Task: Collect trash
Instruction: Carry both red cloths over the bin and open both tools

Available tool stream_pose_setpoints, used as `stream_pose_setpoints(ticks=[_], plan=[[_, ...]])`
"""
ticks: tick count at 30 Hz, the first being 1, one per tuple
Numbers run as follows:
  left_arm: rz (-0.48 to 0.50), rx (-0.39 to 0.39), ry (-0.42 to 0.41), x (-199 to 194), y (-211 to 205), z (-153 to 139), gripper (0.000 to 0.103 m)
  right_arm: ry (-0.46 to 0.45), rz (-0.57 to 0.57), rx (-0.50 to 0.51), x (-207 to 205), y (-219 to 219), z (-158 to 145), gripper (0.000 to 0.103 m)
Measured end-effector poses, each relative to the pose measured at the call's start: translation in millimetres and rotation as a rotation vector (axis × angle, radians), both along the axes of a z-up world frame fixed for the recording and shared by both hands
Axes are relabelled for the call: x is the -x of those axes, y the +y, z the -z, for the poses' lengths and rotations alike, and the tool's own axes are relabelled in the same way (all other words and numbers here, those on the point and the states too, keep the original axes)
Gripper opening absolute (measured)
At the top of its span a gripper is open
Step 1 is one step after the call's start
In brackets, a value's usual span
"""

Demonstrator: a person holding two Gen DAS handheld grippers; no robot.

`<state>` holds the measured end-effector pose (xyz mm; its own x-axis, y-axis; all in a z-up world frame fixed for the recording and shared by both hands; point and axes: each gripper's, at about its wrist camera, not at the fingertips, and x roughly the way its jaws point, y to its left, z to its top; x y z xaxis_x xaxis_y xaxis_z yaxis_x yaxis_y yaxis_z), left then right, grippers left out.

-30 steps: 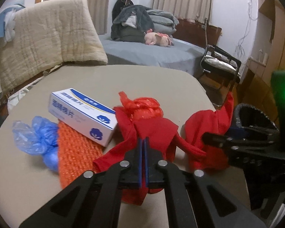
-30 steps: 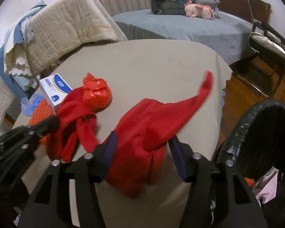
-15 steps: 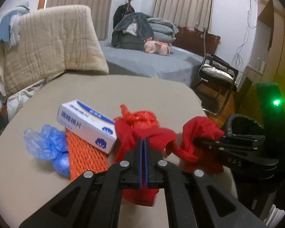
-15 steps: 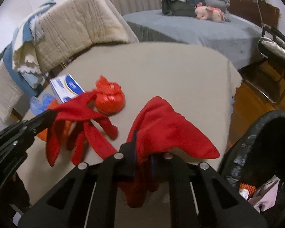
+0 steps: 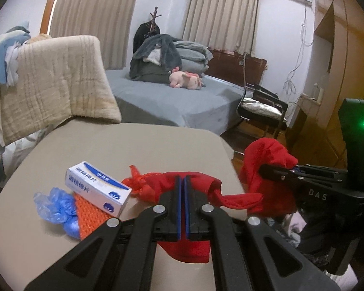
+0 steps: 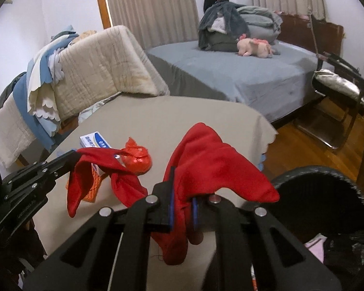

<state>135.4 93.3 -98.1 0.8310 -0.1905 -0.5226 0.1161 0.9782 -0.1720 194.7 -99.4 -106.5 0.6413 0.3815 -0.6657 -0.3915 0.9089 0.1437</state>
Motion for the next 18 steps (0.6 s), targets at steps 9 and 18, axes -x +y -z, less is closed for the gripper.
stream_pose_setpoints(ticks=[9, 18], plan=[[0.074, 0.003, -0.039, -4.8, -35.8, -19.4, 0.002, -0.038, 0.102, 0.040, 14.4, -51.5, -10.9, 0.010], [0.197, 0.014, -0.062, -12.1, -91.2, -31.5, 0.002, -0.050, 0.243, 0.064, 37.7, -126.9, -14.4, 0.010]])
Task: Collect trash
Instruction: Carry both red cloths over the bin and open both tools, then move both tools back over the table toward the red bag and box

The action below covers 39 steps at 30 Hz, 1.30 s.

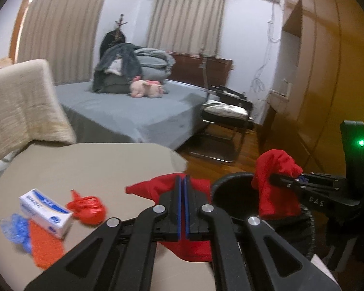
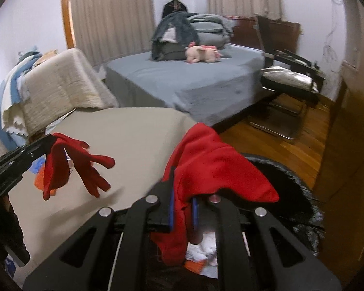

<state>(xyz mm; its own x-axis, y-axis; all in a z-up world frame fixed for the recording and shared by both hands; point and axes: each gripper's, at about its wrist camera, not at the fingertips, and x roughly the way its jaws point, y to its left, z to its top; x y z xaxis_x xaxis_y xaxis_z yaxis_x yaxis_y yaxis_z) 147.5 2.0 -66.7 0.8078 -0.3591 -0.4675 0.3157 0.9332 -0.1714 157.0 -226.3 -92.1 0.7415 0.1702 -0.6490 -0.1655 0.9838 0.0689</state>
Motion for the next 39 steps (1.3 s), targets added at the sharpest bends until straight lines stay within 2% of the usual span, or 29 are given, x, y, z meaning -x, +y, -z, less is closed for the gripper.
stream_pose_setpoints(ticks=[9, 18, 20, 21, 22, 24, 25, 29, 31, 36, 39], plan=[[0.149, 0.007, -0.010, -4.5, -73.0, -1.5, 0.002, -0.015, 0.097, 0.005, 18.0, -54.2, -2.0, 0.010], [0.221, -0.003, 0.004, -14.5, -124.6, 8.2, 0.002, -0.013, 0.134, 0.022, 24.1, -78.3, 3.3, 0.010], [0.239, -0.002, 0.020, -18.9, -131.2, 12.2, 0.002, 0.003, 0.136, 0.019, 21.6, -81.2, 8.5, 0.014], [0.244, -0.004, 0.029, -20.9, -134.5, 14.8, 0.002, 0.015, 0.147, 0.022, 19.8, -83.6, 13.6, 0.022], [0.248, -0.001, 0.040, -22.8, -135.7, 17.4, 0.005, 0.031, 0.156, 0.021, 16.7, -84.3, 17.7, 0.036], [0.252, -0.001, 0.065, -24.2, -136.5, 22.8, 0.024, 0.081, 0.164, 0.017, 12.7, -88.6, 29.7, 0.042], [0.247, 0.000, 0.069, -23.7, -133.3, 24.4, 0.041, 0.095, 0.170, 0.021, 13.3, -89.4, 33.7, 0.043], [0.231, -0.013, 0.098, -23.4, -123.6, 34.4, 0.050, 0.151, 0.186, 0.030, 18.7, -91.8, 50.3, 0.050], [0.220, -0.019, 0.103, -21.7, -118.7, 36.6, 0.052, 0.156, 0.194, 0.033, 23.4, -90.3, 53.2, 0.060], [0.167, -0.043, 0.088, -13.9, -97.9, 36.9, 0.071, 0.114, 0.211, 0.044, 30.2, -79.6, 46.1, 0.086], [0.119, -0.046, 0.079, -9.3, -78.6, 34.7, 0.080, 0.063, 0.192, 0.024, 32.1, -68.7, 34.9, 0.091]])
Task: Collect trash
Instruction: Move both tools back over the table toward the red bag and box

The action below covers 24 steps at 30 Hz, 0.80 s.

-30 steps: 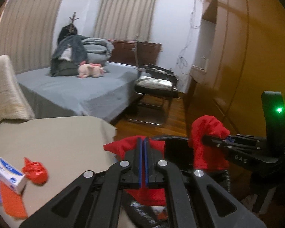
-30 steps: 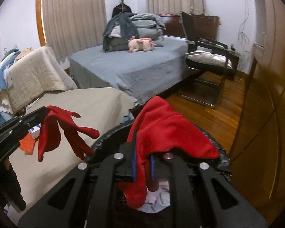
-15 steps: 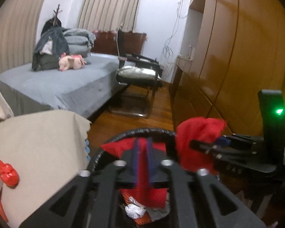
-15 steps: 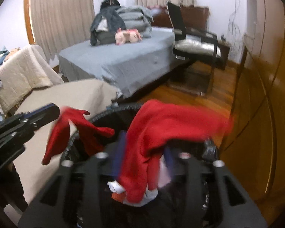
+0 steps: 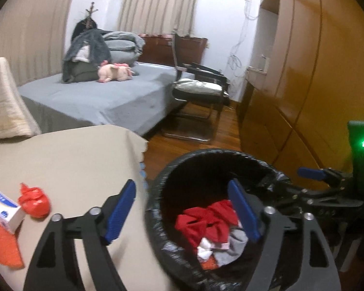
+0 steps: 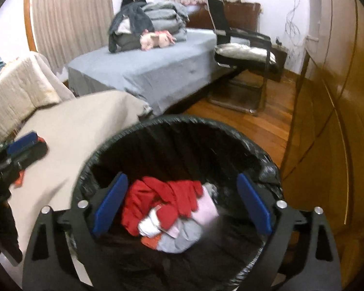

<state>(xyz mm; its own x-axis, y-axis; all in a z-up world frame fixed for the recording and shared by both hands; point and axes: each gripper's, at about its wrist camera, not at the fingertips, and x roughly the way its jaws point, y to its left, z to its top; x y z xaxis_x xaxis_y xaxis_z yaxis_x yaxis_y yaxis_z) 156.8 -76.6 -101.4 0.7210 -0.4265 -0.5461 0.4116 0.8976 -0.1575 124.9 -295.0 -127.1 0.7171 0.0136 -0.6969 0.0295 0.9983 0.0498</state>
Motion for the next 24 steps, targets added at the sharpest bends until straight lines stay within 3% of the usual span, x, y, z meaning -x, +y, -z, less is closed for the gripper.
stream_pose_setpoints(ticks=[4, 10, 24], plan=[[-0.082, -0.002, -0.015, 4.3, 31.6, -4.2, 0.089, -0.059, -0.039, -0.009, -4.2, 20.0, -13.8, 0.093], [-0.201, -0.019, -0.028, 9.4, 85.0, -8.6, 0.091, -0.125, -0.121, -0.041, -17.8, 63.3, -30.3, 0.095], [-0.468, -0.107, -0.021, 30.9, 200.4, 5.9, 0.091, -0.109, -0.309, -0.062, -56.2, 178.3, -13.4, 0.095]])
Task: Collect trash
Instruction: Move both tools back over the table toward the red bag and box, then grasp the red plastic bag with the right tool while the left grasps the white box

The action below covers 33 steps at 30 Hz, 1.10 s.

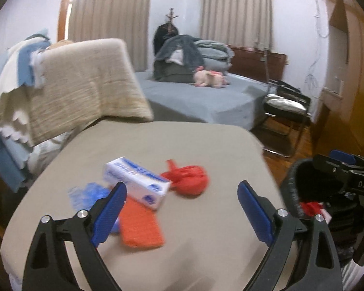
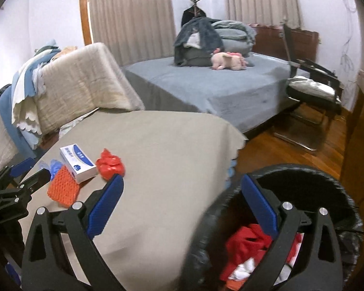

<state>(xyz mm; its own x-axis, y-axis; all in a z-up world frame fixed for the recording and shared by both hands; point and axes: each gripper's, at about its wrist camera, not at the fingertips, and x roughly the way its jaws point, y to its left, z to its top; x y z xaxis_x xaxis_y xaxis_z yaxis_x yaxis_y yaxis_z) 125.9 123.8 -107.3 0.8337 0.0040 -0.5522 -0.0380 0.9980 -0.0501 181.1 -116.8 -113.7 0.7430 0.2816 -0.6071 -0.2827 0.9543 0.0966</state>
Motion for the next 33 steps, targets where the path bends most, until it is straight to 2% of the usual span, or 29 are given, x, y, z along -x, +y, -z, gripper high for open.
stream_pose_setpoints(ticks=[8, 17, 27, 33], plan=[[-0.087, 0.004, 0.041, 6.3, 42.7, 22.5, 0.090, 0.025, -0.050, 0.013, -21.3, 49.6, 24.4, 0.095], [-0.123, 0.040, 0.076, -6.0, 65.4, 46.4, 0.087, 0.059, -0.093, 0.057, -52.0, 92.0, 57.8, 0.095], [-0.148, 0.031, 0.060, -28.4, 76.6, 51.6, 0.084, 0.114, -0.155, 0.097, -83.0, 135.9, 87.3, 0.095], [-0.150, 0.035, 0.066, -32.4, 79.5, 53.8, 0.084, 0.145, -0.194, 0.102, -96.6, 150.9, 93.4, 0.092]])
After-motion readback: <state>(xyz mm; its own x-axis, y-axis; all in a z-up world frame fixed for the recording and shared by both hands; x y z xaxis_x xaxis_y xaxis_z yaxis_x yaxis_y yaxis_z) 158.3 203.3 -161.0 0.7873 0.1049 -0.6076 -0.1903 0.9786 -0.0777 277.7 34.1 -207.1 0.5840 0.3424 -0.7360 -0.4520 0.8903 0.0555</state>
